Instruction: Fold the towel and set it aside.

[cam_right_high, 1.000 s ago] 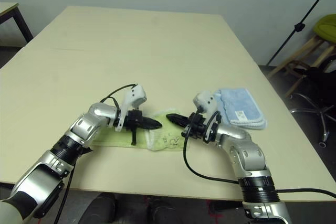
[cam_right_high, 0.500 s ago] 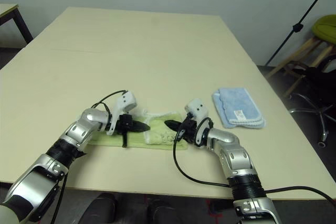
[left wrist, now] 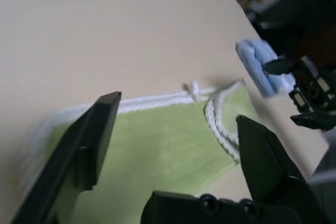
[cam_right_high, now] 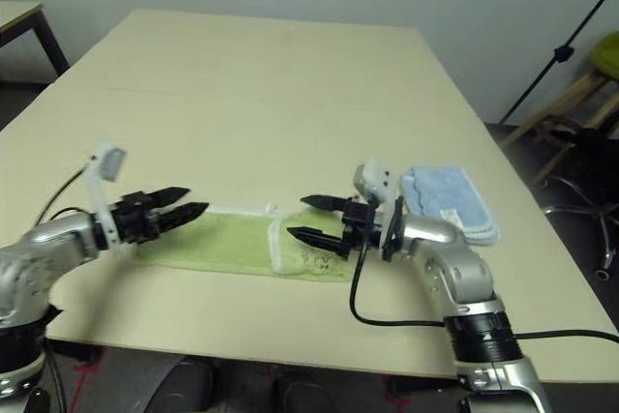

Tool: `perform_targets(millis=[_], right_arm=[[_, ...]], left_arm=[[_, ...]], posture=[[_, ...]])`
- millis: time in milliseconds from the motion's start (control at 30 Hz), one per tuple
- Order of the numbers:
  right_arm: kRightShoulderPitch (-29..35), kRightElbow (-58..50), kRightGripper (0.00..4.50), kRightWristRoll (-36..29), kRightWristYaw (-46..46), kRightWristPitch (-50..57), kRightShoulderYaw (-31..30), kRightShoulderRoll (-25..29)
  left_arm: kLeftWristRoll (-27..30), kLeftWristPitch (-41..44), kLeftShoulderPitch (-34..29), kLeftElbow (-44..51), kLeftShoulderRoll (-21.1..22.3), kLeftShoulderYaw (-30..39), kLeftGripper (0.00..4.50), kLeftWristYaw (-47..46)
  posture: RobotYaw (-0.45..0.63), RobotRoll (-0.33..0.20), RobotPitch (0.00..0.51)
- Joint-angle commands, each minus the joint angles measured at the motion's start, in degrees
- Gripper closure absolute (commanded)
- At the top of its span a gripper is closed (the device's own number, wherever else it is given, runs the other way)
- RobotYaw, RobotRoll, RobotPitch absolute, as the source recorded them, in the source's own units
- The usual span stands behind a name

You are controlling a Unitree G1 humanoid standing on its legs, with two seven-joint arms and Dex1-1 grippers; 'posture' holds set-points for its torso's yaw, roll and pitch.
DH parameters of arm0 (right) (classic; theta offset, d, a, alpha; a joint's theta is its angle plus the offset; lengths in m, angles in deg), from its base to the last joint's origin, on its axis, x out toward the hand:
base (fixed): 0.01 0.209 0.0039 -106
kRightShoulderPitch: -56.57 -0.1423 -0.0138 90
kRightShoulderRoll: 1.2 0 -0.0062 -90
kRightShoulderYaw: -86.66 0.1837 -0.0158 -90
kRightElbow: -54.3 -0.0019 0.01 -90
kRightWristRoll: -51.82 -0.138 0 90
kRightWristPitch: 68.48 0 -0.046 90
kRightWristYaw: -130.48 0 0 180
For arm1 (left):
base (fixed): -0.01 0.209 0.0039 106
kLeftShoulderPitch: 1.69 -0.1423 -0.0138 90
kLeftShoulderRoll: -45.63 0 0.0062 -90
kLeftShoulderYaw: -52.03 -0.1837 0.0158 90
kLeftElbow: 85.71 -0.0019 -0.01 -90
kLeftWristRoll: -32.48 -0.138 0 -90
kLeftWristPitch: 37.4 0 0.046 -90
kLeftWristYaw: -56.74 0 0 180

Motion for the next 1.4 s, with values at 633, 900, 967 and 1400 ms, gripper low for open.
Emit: perform_targets(millis=[633, 900, 967, 1400], right_arm=[[-0.9, 4.7, 0.0, -1.2, -15.3, -7.7, 3.4, 11.1], [4.4, 0.9, 0.0, -3.9, -17.7, -5.0, 5.8, 14.7], [5.9, 0.1, 0.0, -4.0, -17.9, -4.8, 6.4, 15.8], [9.0, -3.0, 0.0, -4.5, -16.7, -3.5, 7.3, 16.7]], left_arm=[[45.9, 6.6, -13.2, -4.4, -13.4, 8.1, 0.03, -54.6], [64.6, -11.7, -16.8, -9.5, -4.5, -7.0, 0.03, -71.8], [66.4, -15.5, -16.9, -10.2, -3.7, -9.8, 0.03, -73.4], [65.6, -26.9, -14.7, -13.2, -0.5, -17.3, 1.62, -71.0]], posture=[[0.25, 0.0, 0.121], [0.21, 0.0, 0.129], [0.21, 0.0, 0.129], [0.2, 0.0, 0.114]])
